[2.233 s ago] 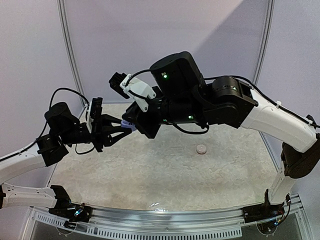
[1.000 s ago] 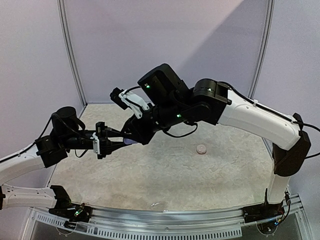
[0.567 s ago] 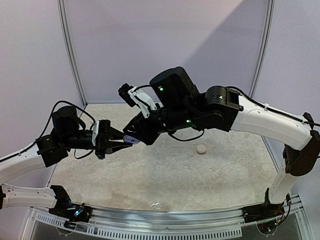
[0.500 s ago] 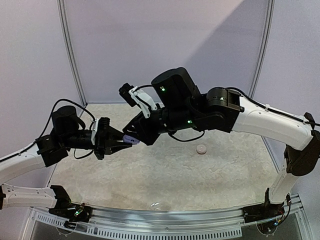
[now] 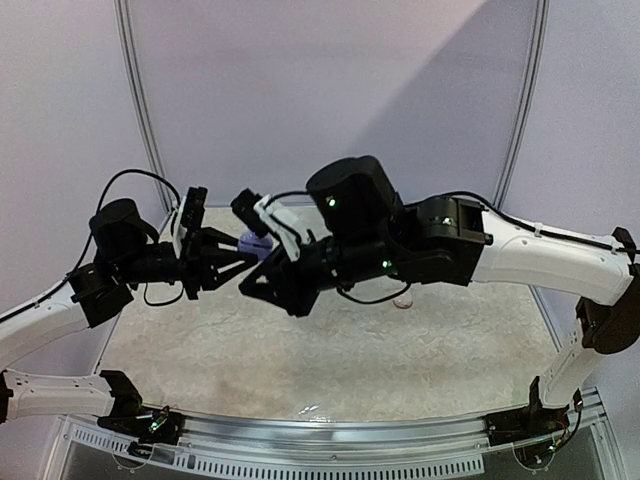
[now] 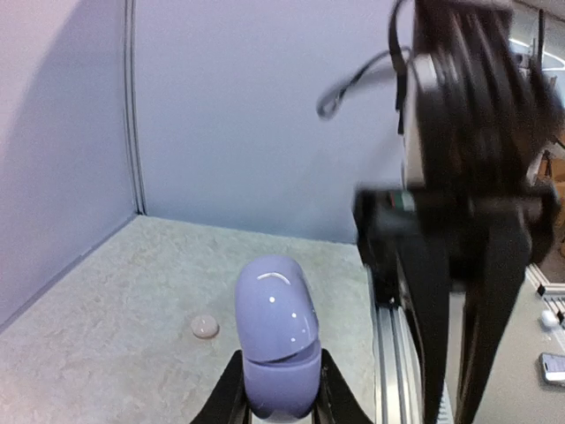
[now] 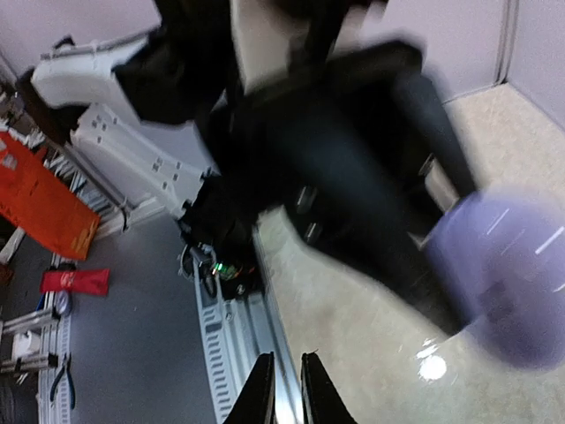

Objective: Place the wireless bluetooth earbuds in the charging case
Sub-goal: Close the charging case with the earbuds, then pass from the left arm to the right

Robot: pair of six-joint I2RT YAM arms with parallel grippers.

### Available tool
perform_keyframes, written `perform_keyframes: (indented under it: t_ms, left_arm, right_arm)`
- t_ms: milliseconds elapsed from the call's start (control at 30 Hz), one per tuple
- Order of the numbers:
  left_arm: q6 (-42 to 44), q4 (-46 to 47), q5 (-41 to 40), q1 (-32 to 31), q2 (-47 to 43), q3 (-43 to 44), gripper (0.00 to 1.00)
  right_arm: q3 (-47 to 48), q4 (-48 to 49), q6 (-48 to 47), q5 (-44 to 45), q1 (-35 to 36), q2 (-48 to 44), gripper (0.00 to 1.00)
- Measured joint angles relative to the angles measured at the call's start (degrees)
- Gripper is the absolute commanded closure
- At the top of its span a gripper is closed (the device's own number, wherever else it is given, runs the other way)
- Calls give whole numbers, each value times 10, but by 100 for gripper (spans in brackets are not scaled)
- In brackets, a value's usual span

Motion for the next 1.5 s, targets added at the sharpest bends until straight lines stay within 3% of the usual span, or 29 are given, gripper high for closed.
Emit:
perform_keyframes:
  t_ms: [200,267,367,433,467,500,633,767,1000,1233,1300,1433,1500]
  left_arm:
    - [-102,63,-21,6,-2,17,100]
    - [-121,71,-24,6,-2,17,100]
    - [-142,72,-32,6,-2,17,100]
    - [-153,72,-38,6,-2,18,100]
    - [-160,72,-39,6,-2,18,100]
    - [-167,72,-39,6,-2,18,100]
    - [-191,72,-38,6,-1,23,100]
    - [-205,69,-36,6,1,36,100]
    - [-209,50,-33,7,1,58,100]
    - [-209,35,-33,7,1,60,100]
    - [-209,32,-34,7,1,60,100]
    - [-211,32,-38,7,1,66,100]
    - [-212,34,-39,7,1,69,100]
  right_arm:
    - [-17,-56,6,-5,24,12,83]
    - [-17,-59,4,9,22,10,77]
    - [-17,-73,-10,48,20,0,47]
    - [-17,-86,-24,85,20,-16,13]
    - [-22,-87,-40,110,20,-32,3]
    - [-27,-86,-50,128,20,-45,1]
    - [-67,-40,-144,216,20,-117,1]
    - [-89,70,-307,280,20,-143,1]
    - [-47,180,-570,307,20,-57,1]
    - [-26,209,-694,307,20,2,1]
    - [-23,224,-713,310,21,2,6]
    - [-16,237,-734,312,24,3,29]
    - [-14,235,-732,310,25,4,32]
